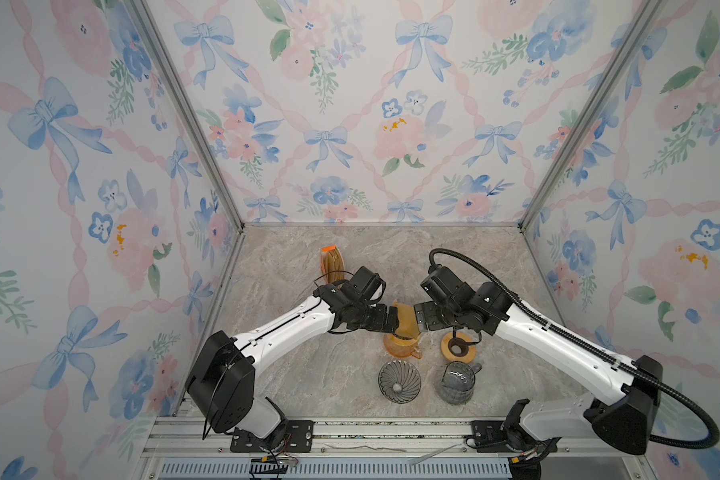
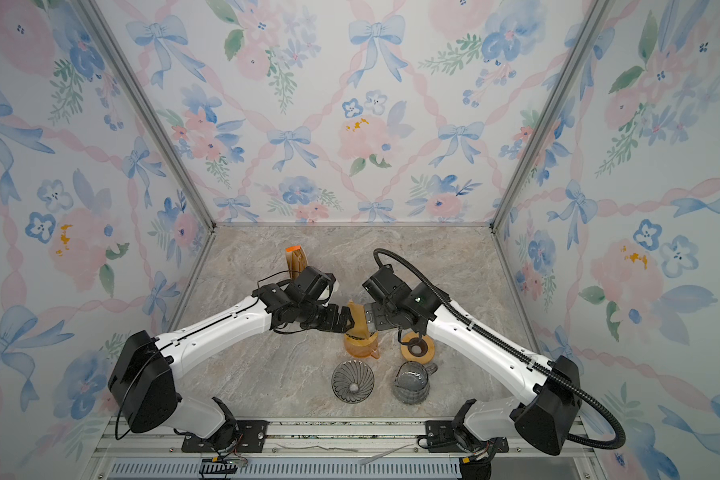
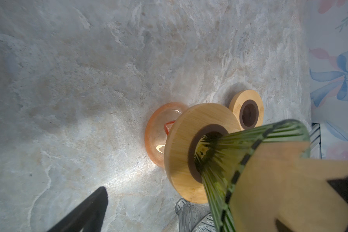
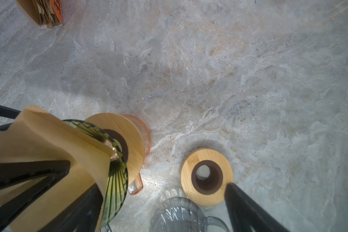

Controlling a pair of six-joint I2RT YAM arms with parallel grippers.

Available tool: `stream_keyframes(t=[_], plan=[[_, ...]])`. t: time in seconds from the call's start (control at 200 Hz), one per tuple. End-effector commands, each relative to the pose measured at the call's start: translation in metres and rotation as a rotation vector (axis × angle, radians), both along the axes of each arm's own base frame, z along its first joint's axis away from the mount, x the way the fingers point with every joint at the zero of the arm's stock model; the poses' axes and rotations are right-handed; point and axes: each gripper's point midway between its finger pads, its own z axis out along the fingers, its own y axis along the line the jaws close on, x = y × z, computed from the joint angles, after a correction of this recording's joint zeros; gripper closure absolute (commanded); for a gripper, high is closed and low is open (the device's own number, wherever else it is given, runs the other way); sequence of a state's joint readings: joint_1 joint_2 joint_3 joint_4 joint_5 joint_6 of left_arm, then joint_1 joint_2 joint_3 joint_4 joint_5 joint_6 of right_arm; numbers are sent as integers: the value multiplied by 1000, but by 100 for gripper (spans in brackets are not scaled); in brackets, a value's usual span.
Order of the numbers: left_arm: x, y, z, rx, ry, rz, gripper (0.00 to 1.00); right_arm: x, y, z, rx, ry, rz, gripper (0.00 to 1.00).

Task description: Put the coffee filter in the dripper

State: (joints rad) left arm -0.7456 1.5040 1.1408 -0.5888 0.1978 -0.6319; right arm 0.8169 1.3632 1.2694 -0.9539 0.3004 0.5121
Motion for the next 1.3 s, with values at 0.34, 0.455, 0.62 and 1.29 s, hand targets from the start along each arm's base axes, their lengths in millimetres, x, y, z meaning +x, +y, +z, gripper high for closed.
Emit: stream_keyframes(t=[0.34, 0.455, 0.62, 1.29], plan=[[17, -6, 0, 39, -31, -16, 2, 4, 4, -24, 31, 87, 36, 4], [19, -5, -1, 53, -33, -12, 2, 3, 11, -27, 55, 105, 66, 4], [20, -4, -5, 64, -27, -11, 2, 2, 16, -33, 87, 128, 80, 4], [19, -8, -15, 75, -7, -49, 2, 11, 8, -59, 99, 190, 43, 4]])
